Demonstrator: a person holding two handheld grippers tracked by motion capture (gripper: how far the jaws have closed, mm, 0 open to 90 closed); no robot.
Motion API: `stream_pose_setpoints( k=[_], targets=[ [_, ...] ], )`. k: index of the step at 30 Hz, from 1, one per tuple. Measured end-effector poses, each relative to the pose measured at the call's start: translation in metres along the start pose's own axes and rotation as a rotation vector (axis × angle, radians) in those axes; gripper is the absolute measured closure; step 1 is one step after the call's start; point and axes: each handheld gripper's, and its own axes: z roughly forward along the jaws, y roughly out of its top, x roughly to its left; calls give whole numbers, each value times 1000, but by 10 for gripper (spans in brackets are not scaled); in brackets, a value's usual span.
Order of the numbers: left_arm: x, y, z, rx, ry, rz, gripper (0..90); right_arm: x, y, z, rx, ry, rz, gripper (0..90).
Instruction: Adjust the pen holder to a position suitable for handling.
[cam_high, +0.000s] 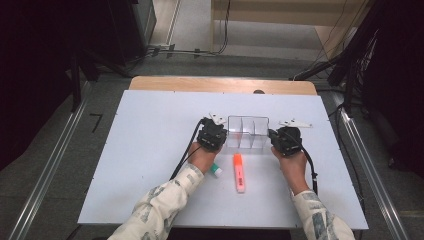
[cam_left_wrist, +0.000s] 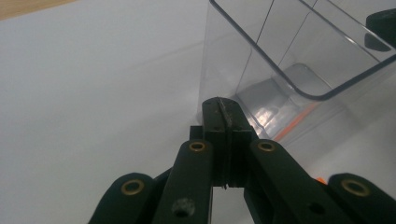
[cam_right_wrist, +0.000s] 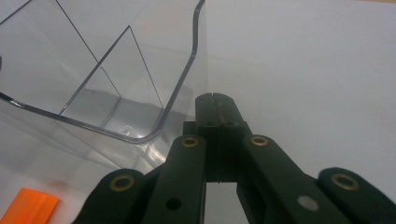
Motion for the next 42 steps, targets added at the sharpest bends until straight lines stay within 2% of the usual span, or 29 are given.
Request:
stream_pose_setpoints(
  k=[2, 5, 6, 9, 11, 15, 17, 20, 23, 26, 27, 28, 30, 31, 36, 42],
  targets=[
    [0, -1, 1, -1, -2, 2, 900, 1, 0, 0, -1, -6, -4, 881],
    [-1, -1, 0, -20, 19, 24, 898, 2, 0, 0, -7, -15, -19, 881],
    [2, -2, -3, -43, 49, 28, 863, 3, -1, -1, -10, -45, -46, 879],
    [18, -5, -14, -87, 81, -16, 863, 1, -3, -4, -21, -62, -51, 850],
    [35, -10, -27, -108, 105, -47, 862, -3, -6, -9, -26, -71, -60, 849],
    [72, -29, -52, -158, 142, -147, 820, -12, -14, -23, -31, -79, -72, 814],
    [87, -42, -64, -177, 169, -179, 816, -17, -18, -30, -29, -84, -60, 782],
    [106, -62, -78, -175, 214, -217, 696, -25, -24, -39, -30, -77, -46, 690],
    [121, -80, -89, -156, 278, -250, 444, -33, -31, -48, -30, -74, -36, 593],
    [134, -92, -99, -151, 312, -282, 304, -40, -37, -58, -23, -79, -17, 445],
    [134, -92, -99, -151, 312, -282, 276, -42, -40, -61, -24, -77, -6, 411],
    [140, -98, -106, -166, 336, -291, 234, -45, -43, -64, -23, -71, 7, 375],
    [143, -103, -109, -166, 349, -297, 210, -47, -46, -66, -20, -70, 13, 358],
    [147, -110, -115, -170, 366, -315, 171, -49, -52, -73, -19, -71, 28, 348],
    [149, -120, -126, -181, 392, -340, 146, -52, -60, -79, -12, -77, 37, 339],
    [146, -125, -129, -175, 390, -338, 146, -52, -68, -84, 1, -77, 44, 335]
  ],
)
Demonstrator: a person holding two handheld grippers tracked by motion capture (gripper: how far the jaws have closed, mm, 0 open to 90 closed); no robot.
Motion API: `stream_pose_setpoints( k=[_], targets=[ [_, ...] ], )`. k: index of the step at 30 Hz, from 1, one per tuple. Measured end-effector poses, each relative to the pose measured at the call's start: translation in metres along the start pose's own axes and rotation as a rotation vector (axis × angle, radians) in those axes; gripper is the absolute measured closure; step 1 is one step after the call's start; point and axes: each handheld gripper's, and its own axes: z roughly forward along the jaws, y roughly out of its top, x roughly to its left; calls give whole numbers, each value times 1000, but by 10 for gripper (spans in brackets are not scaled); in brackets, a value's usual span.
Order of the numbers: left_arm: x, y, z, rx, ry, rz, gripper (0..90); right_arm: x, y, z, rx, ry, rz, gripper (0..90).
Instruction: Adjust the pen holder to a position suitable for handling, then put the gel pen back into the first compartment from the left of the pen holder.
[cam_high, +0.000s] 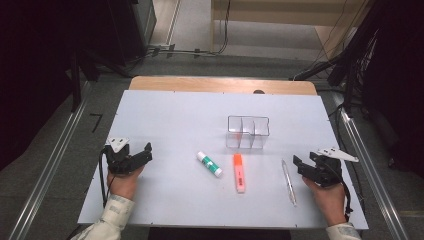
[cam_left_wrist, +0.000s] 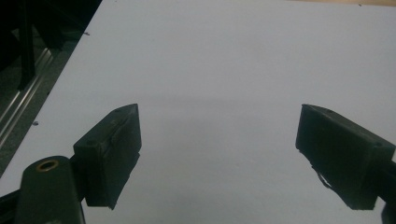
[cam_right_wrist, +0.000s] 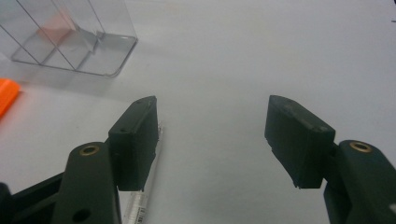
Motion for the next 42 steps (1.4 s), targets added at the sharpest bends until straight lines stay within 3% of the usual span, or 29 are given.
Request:
stream_pose_setpoints(
  k=[16, 42],
  targets=[
    [-4, -1, 5, 12, -1, 17, 133, -4, -5, -1, 11, -6, 15, 325],
    [-5, -2, 5, 14, -10, 23, 133, 8, -8, 2, 42, 8, 16, 365]
  ],
)
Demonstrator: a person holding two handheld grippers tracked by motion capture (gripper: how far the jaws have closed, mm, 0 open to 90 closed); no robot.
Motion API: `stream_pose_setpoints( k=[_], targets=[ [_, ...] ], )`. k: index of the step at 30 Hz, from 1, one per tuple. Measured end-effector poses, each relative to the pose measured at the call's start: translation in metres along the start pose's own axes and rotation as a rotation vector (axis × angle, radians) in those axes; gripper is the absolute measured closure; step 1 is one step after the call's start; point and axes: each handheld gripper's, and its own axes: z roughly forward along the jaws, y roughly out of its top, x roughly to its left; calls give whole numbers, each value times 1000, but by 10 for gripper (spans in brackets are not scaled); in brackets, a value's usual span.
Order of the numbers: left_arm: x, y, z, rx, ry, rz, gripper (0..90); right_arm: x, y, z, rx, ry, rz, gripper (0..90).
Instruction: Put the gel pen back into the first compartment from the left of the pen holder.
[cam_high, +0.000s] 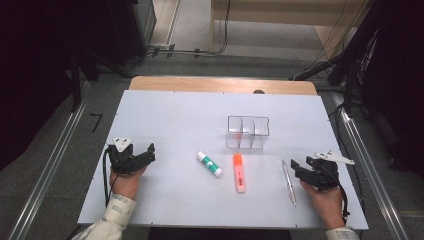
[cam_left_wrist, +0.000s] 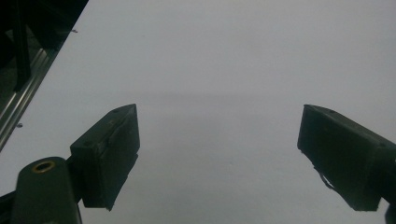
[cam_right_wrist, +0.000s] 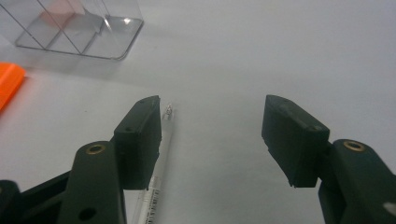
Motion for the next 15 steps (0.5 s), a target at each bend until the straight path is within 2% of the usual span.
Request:
stream_pose_setpoints(
  k=[15],
  targets=[
    [0, 0, 0, 4, 0, 2, 133, 10, -2, 9, 27, 8, -25, 406]
  ],
)
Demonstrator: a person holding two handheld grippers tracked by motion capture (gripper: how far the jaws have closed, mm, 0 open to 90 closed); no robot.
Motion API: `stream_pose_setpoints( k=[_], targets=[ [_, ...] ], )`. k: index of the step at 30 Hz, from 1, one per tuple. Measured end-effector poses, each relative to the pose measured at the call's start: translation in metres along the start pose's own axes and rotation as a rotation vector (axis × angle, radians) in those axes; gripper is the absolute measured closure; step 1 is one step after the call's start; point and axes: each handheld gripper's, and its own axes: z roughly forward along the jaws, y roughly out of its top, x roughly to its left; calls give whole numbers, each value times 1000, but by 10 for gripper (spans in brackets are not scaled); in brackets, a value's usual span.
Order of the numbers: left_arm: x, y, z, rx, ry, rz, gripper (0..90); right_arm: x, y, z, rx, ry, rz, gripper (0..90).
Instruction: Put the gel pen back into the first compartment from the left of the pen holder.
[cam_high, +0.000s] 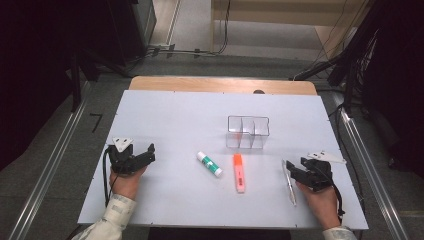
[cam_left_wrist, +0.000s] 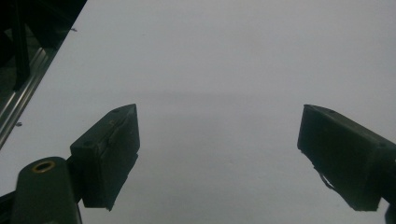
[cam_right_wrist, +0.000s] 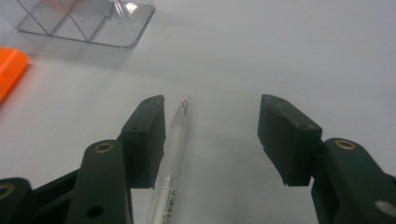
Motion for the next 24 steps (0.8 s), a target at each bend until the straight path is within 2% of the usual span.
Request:
stream_pose_setpoints(
  k=[13, 24],
  targets=[
    [0, 0, 0, 1, -3, -5, 134, 6, -4, 2, 33, 13, 2, 481],
    [0, 0, 0, 2, -4, -4, 134, 13, -8, 8, 78, 20, -26, 563]
  ],
)
